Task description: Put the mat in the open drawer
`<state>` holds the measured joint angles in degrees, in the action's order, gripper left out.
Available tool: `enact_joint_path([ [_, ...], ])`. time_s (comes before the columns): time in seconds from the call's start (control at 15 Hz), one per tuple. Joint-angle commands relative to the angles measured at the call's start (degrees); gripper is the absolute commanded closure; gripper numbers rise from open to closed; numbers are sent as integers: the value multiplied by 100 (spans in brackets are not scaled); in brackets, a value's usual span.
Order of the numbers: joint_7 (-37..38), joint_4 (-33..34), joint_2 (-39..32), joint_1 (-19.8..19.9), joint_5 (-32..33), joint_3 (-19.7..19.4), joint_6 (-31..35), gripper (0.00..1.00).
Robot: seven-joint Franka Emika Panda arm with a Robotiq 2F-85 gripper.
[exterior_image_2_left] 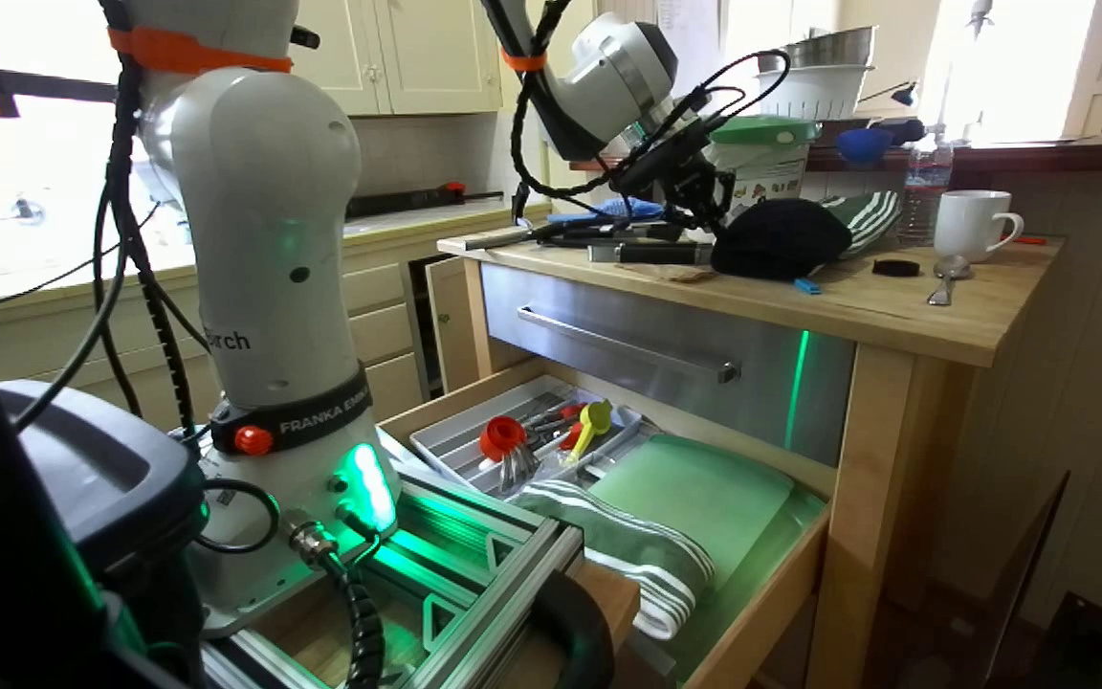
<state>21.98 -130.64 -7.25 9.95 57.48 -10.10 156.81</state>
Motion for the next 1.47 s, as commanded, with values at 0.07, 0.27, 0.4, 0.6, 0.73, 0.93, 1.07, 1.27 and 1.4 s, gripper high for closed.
enact_joint_path([
  [0.07,-425,-186,237,-64,-696,100,49,100],
  [0.27,-1371,-297,465,-94,-1964,284,32,100],
  [0.4,-1764,-297,553,-146,-2410,317,-62,100],
  [0.6,-2559,-399,752,-209,-3478,406,-182,100],
  [0.73,-3023,-541,1028,-307,-4382,519,-177,100],
  [0.93,-4007,-225,1646,-407,-5622,472,-752,100],
  [1.07,-4043,70,1896,-346,-5426,332,-840,100],
  [1.27,-3751,696,2215,-60,-4812,180,-821,100],
  [1.4,-3773,1118,2404,107,-4568,61,-972,100],
])
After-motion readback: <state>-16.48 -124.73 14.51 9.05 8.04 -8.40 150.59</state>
